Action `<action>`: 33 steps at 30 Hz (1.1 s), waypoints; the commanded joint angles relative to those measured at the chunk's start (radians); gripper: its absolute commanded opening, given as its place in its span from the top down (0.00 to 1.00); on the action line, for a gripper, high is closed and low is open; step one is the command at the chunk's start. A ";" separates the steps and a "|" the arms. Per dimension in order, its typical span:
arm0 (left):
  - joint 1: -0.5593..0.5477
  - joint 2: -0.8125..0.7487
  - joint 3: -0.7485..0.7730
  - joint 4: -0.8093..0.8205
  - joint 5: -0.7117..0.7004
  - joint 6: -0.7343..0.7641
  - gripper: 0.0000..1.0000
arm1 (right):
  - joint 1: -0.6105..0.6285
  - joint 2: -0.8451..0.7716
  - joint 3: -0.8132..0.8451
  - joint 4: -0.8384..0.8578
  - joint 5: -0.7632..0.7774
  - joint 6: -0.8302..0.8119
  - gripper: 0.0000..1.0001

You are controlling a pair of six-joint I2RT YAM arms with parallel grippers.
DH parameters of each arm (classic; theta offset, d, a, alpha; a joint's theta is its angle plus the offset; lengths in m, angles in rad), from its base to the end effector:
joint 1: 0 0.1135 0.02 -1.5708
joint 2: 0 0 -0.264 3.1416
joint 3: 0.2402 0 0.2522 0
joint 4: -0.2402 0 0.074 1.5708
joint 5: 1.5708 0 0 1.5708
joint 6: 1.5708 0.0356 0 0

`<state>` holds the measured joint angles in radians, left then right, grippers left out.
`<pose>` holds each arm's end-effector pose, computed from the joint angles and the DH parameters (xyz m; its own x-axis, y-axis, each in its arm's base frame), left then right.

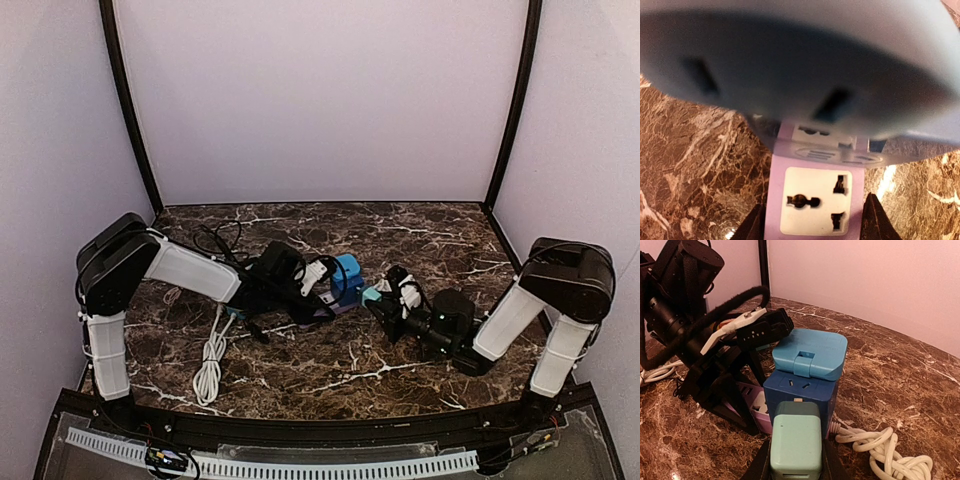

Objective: Insert the plug
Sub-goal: Insert the plug into the socket.

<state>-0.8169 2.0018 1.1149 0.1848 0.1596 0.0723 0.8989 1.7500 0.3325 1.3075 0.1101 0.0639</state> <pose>0.2799 -0.3063 0.1309 -0.3829 0.5120 -0.7689 0.8327 0.5518 -0.0472 0.1727 0.2108 0.1283 -0.1135 -0.0408 -0.9927 -0.7041 0.7082 0.0514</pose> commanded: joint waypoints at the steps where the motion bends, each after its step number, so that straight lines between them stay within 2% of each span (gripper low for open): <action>1: -0.023 0.015 -0.072 0.058 -0.096 -0.046 0.99 | 0.024 0.067 -0.004 0.102 0.026 0.052 1.00; 16: -0.027 0.059 -0.074 0.094 -0.065 -0.132 0.99 | 0.017 0.205 0.066 0.232 0.044 0.018 1.00; 26: -0.027 0.076 -0.059 0.090 -0.075 -0.135 0.99 | 0.011 0.093 0.056 0.171 0.019 -0.018 1.00; 33: -0.027 0.081 -0.059 0.096 -0.075 -0.132 0.99 | 0.003 0.131 0.057 0.208 0.044 0.004 1.00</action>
<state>-0.8364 2.0205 1.0748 0.3450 0.1097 -0.0498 0.9119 1.8553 0.3859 1.3209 0.1352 0.0612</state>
